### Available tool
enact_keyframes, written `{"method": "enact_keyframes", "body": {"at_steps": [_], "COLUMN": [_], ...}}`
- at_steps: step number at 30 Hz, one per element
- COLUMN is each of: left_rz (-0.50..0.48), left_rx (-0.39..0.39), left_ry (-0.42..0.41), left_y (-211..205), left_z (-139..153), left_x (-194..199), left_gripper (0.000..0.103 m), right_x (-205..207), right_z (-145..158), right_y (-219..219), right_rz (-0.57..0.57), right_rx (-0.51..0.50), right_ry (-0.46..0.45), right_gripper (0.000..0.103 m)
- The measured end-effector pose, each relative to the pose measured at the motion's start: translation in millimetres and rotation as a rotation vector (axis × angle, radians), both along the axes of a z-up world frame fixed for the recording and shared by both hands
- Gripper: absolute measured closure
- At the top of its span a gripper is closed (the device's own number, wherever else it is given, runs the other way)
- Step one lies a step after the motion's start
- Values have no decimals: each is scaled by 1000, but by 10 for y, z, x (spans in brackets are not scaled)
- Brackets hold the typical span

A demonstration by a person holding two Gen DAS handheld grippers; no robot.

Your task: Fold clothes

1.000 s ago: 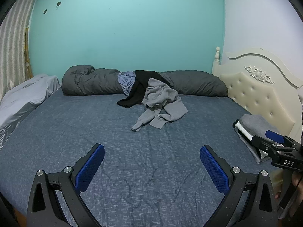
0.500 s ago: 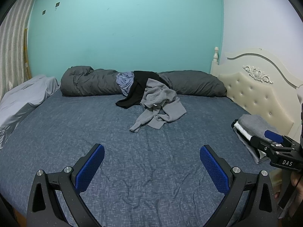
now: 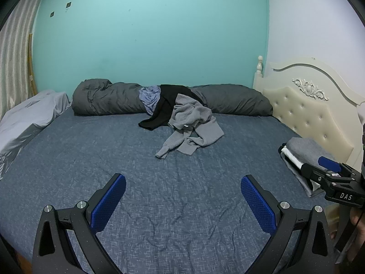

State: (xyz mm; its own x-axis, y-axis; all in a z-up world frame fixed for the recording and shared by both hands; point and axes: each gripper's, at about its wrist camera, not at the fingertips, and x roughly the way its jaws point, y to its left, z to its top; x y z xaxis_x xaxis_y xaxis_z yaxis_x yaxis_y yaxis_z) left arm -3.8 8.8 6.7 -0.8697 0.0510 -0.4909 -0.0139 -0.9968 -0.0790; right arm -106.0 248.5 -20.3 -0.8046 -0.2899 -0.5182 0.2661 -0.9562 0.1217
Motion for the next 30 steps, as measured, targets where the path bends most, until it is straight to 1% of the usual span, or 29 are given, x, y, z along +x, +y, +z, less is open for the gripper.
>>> {"method": "enact_keyframes", "body": {"at_steps": [18,30], "left_rz": [-2,0], "left_rx": [-1,15], "left_ry": [3,-6], "left_y": [31,14], "left_z": [-5,-106], "left_x": [-28,-112], "left_gripper": [0,0], "right_x": [-16,-89], "right_z": [-43,-119], "right_y": [12,13], "right_rz": [0,-3], "right_rx": [5,13], "right_ry": [1,-13], "right_gripper": [0,0]}}
